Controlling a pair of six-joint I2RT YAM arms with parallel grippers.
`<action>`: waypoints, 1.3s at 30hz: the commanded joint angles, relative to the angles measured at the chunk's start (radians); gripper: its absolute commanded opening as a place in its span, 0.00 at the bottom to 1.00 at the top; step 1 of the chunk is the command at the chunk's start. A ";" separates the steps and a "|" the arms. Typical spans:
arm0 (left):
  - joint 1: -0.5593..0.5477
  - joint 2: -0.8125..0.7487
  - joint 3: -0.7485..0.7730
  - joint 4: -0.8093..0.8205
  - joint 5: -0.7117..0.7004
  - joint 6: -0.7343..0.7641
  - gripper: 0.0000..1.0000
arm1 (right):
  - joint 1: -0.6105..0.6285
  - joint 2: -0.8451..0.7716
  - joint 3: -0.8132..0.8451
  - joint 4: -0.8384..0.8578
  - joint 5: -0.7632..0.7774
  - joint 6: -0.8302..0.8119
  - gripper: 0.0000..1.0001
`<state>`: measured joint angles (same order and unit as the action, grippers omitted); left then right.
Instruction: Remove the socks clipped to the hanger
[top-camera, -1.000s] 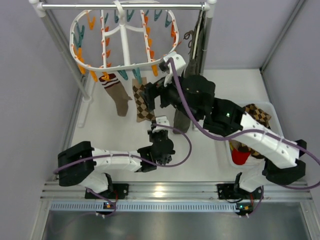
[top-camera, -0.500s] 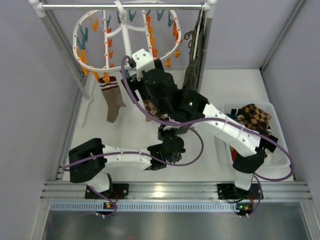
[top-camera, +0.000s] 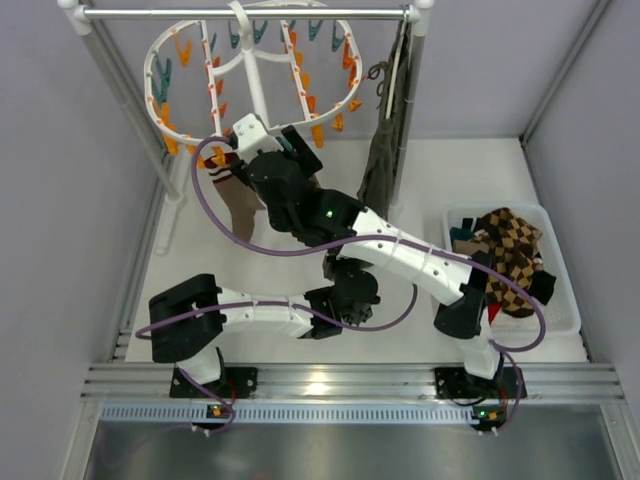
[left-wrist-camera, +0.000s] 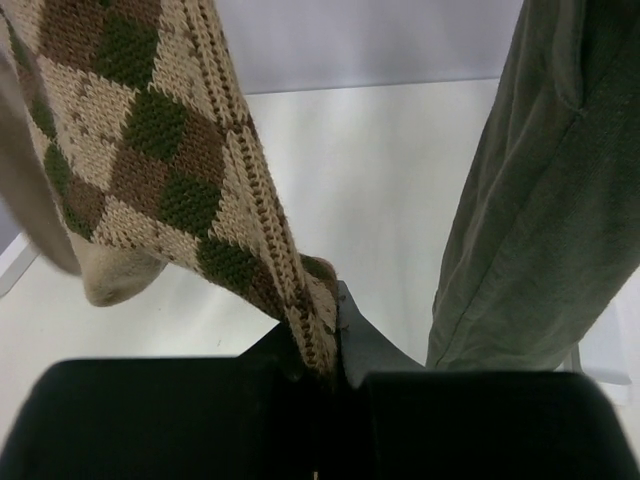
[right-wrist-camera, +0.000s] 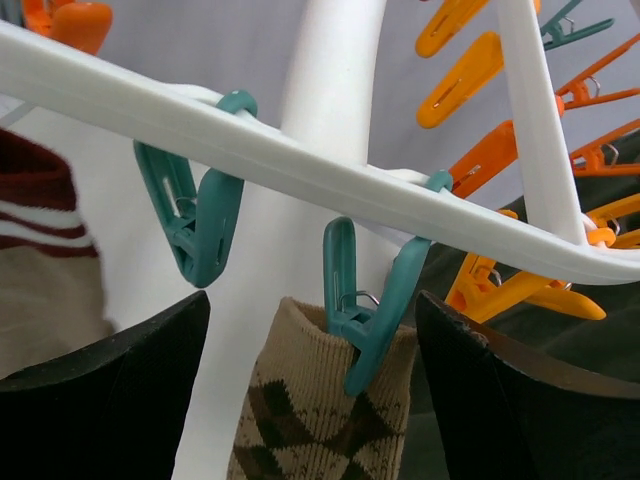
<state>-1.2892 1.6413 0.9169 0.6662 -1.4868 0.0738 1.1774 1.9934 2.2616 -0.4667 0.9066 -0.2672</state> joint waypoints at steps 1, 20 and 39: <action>-0.013 0.008 0.036 0.044 -0.030 -0.002 0.00 | -0.010 0.018 0.053 0.172 0.139 -0.098 0.79; -0.013 0.023 0.022 0.041 -0.012 -0.054 0.00 | -0.013 0.053 0.026 0.326 0.212 -0.193 0.39; -0.051 -0.171 -0.183 0.035 0.150 -0.126 0.00 | -0.013 -0.022 -0.028 0.178 0.026 0.009 0.47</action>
<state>-1.3075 1.5864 0.7990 0.6628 -1.4361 -0.0040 1.1751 2.0365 2.2440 -0.2386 1.0019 -0.3397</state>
